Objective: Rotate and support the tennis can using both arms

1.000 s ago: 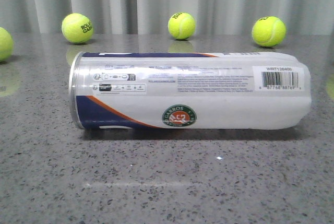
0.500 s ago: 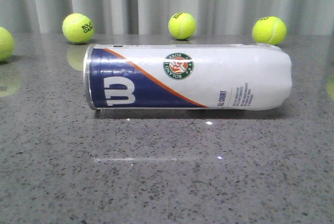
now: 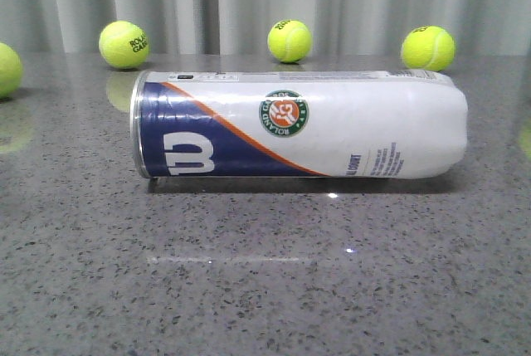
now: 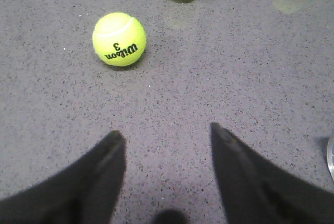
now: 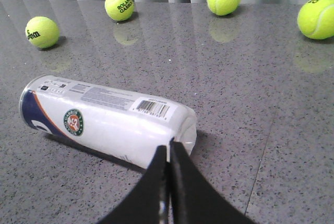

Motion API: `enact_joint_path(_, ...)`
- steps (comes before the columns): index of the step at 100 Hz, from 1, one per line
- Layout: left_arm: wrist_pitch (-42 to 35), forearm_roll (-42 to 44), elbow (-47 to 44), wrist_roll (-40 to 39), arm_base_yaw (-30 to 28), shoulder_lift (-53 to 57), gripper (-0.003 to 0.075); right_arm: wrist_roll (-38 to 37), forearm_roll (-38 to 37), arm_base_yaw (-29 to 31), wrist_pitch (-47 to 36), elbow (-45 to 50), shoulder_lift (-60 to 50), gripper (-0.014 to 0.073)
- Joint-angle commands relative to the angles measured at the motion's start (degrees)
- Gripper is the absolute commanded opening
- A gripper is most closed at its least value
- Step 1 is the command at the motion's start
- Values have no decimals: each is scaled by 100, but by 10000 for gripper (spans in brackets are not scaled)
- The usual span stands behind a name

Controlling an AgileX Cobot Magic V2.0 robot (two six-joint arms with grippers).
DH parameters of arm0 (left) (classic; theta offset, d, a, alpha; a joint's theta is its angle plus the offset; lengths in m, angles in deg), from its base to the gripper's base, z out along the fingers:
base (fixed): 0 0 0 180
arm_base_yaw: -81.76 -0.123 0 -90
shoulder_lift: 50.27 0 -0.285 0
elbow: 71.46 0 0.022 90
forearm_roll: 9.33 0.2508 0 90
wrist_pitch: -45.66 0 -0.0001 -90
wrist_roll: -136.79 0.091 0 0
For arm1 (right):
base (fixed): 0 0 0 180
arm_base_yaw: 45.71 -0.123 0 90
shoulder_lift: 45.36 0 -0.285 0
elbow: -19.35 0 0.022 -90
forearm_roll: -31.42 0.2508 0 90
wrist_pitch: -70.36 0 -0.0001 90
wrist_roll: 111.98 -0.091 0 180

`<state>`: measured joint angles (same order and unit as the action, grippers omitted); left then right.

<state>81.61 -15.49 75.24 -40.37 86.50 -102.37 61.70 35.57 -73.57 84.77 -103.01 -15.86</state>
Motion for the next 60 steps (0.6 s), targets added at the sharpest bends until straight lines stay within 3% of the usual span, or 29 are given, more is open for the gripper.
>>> enact_joint_path(1, -336, -156, 428, 78, 104, -249, 613, 11, -41, 10, -431, -149, 22, -57)
enact_joint_path(19, 70, -274, 1061, 132, 521, -883, 618, 11, -41, 10, -431, -149, 22, -57)
enact_joint_path(37, 1293, -363, 1853, 141, 946, -1527, 617, 11, -41, 10, -431, -149, 22, -57)
enact_joint_path(45, 1953, -740, 2169, 250, 1104, -1814, 603, 11, -41, 10, -431, -149, 22, -57)
enact_joint_path(60, 2910, -2058, 2554, 652, 1168, -2359, 498, 11, -41, 10, -431, -149, 22, -57)
